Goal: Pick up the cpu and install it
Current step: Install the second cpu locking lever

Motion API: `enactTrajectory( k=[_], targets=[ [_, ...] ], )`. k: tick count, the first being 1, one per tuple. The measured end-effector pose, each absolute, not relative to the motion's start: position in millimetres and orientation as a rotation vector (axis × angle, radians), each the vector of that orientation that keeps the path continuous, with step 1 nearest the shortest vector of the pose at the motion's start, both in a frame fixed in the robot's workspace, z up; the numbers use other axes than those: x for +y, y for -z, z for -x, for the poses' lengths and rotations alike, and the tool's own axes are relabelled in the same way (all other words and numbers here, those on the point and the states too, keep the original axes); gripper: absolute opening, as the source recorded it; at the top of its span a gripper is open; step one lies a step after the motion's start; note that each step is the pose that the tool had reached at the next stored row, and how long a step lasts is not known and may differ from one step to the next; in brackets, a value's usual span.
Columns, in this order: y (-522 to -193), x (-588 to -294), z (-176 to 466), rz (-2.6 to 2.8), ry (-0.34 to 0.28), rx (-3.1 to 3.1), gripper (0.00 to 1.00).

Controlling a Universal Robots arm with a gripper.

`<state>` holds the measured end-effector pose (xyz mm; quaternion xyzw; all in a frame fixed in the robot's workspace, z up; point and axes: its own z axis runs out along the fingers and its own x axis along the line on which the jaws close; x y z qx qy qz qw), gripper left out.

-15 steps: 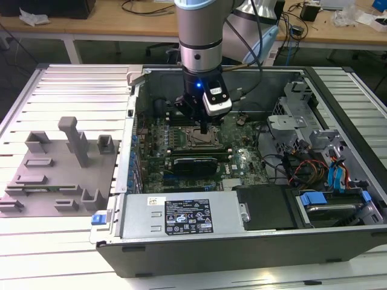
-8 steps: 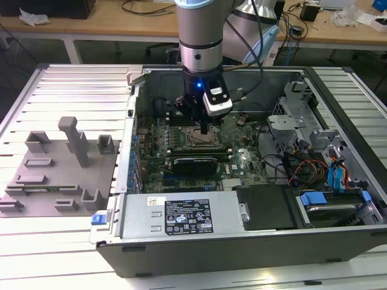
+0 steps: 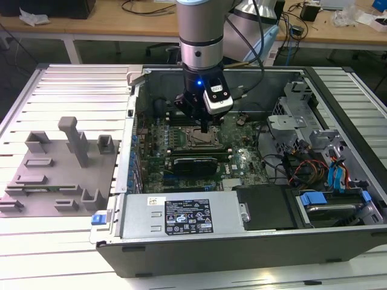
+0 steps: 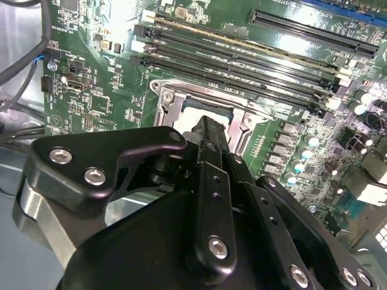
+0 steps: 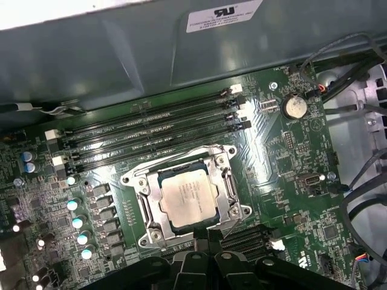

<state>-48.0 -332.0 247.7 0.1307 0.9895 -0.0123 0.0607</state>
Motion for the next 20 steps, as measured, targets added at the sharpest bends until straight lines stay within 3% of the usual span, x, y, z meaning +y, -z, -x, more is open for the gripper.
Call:
enactTrajectory(
  k=[20],
  targets=[
    [-248, -353, 48, -0.395, 0.037, 2.994, 0.11]
  ],
)
